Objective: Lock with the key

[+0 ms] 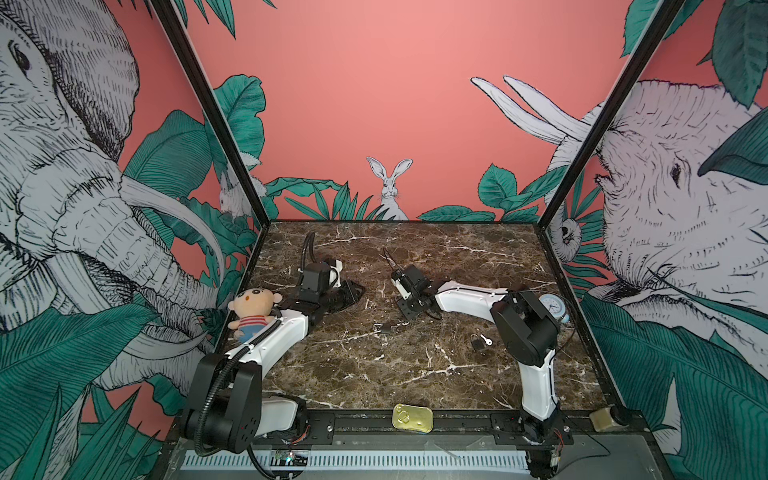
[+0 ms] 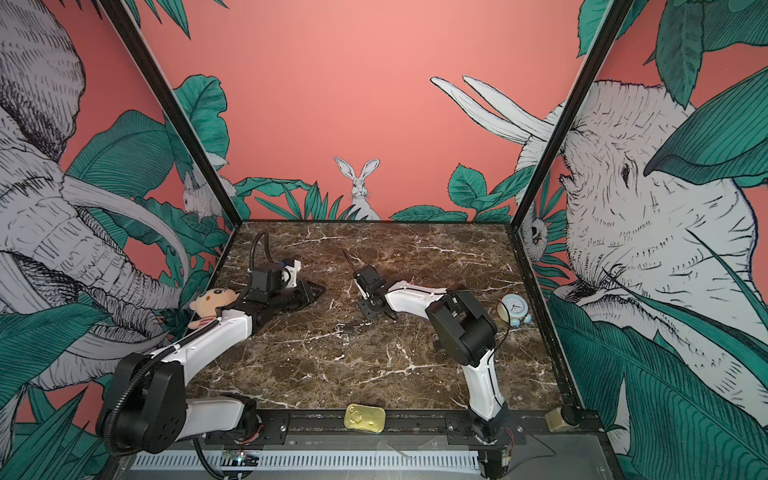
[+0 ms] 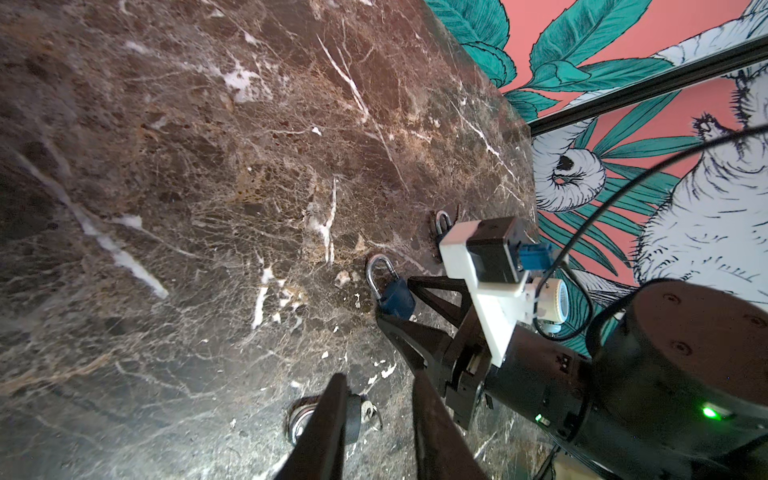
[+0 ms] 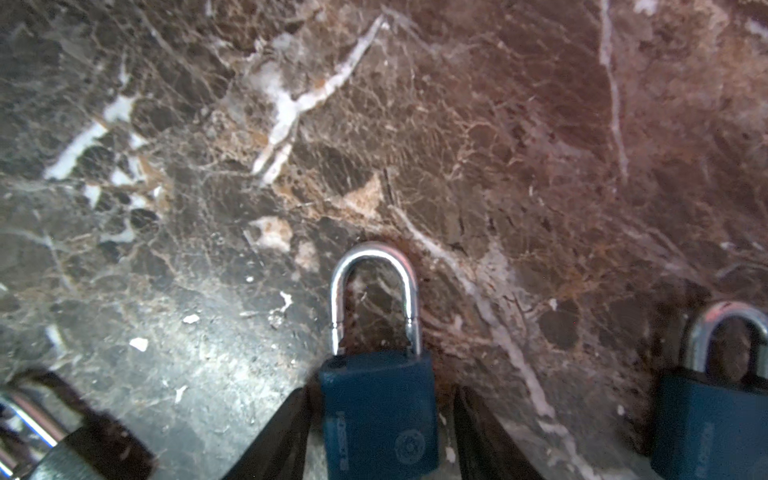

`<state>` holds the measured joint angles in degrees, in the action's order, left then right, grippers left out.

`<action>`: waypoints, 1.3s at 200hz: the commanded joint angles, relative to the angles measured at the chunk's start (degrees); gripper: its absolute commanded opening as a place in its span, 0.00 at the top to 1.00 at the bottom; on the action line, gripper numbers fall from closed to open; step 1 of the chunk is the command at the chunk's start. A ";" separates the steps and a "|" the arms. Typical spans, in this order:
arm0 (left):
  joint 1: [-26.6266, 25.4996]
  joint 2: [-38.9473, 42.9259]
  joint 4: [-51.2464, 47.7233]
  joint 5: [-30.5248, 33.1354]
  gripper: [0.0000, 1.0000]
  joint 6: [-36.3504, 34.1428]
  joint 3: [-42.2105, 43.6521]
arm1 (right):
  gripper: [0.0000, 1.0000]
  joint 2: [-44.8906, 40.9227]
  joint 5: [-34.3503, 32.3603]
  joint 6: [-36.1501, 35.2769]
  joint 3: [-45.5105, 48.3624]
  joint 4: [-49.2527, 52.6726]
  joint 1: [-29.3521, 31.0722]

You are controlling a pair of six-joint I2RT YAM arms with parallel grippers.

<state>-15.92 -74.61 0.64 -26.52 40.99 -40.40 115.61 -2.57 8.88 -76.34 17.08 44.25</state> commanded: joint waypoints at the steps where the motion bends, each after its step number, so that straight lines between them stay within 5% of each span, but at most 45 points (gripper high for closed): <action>1: 0.39 0.66 0.40 -0.02 0.70 0.33 0.32 | 0.48 1.34 0.33 0.97 -1.86 0.80 0.40; 46: 0.37 0.87 0.61 0.12 0.70 0.41 0.34 | 0.59 2.19 0.44 0.82 -2.43 2.16 0.40; 128: 0.37 0.59 0.34 -0.31 0.70 0.31 -0.03 | 0.55 2.64 2.32 1.13 -2.28 3.53 0.46; 173: 0.37 0.86 -0.13 -0.37 0.70 -0.17 -0.26 | 0.82 2.16 2.41 0.92 -2.53 4.48 0.49; 260: 0.00 0.64 -2.61 -2.99 0.69 -3.98 -1.60 | 0.88 -12.19 4.83 -0.11 0.77 7.36 2.46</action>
<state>-15.92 -74.61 -1.48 -27.27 38.68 -40.45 109.58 0.95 9.58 -75.48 23.51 45.56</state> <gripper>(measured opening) 0.308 0.351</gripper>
